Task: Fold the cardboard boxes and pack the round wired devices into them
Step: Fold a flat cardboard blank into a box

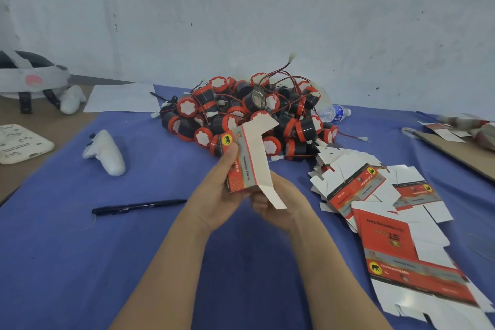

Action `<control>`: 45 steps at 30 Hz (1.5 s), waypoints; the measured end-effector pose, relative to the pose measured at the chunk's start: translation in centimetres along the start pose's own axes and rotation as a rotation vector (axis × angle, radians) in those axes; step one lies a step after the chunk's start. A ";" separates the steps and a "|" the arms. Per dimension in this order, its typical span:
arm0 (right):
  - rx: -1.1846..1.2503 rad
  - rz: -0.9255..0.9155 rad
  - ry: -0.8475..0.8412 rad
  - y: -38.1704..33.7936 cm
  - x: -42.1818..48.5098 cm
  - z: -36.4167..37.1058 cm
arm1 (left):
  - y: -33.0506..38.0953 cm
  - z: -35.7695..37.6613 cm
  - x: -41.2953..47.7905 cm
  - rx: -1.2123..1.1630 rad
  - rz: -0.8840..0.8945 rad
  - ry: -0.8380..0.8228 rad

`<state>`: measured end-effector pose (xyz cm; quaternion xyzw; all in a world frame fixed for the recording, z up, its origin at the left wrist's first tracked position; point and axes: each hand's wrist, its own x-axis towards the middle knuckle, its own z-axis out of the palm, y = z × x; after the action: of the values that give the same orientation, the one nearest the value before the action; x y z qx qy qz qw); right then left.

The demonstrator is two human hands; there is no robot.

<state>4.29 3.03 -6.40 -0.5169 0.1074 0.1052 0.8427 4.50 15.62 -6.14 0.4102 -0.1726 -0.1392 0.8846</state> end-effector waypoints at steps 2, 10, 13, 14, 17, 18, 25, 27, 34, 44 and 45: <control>0.010 -0.022 0.074 0.4 0.4 0.1 | -0.1 0.1 0.1 0.014 -0.003 0.013; 0.561 -0.179 -0.087 -0.5 -0.2 -0.8 | -1.0 -0.1 1.1 0.060 0.135 0.107; 0.178 -0.352 0.090 -0.2 0.5 -0.6 | -1.9 -0.5 1.4 0.643 0.233 0.314; -0.073 -0.441 0.229 -0.1 0.8 -0.6 | -2.1 -0.7 1.3 0.822 0.253 0.339; -0.567 -0.621 0.445 0.4 1.3 -1.0 | -2.5 -1.1 1.1 0.868 0.211 0.425; -0.587 -0.628 0.425 0.5 1.3 -1.1 | -2.4 -1.2 1.0 0.860 0.190 0.500; -0.679 -0.539 0.568 1.1 1.5 -1.6 | -1.7 -1.9 0.9 1.022 0.171 0.752; -0.821 -0.490 0.575 1.3 1.5 -1.8 | -1.6 -1.9 0.9 0.978 0.153 0.738; -1.270 -0.543 0.588 -0.2 3.9 -0.2 | -1.2 -1.6 1.0 0.824 0.158 0.821; -1.600 -0.111 0.581 -2.1 8.2 -1.9 | -1.5 -1.7 1.3 0.823 0.285 0.917; -1.613 -0.091 0.606 -2.3 8.4 -1.9 | -1.5 -1.8 1.3 0.816 0.290 0.919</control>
<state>12.81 0.86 -7.68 -0.9670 0.1992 -0.0269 0.1567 6.25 15.37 -8.12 0.7049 0.1319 0.2495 0.6508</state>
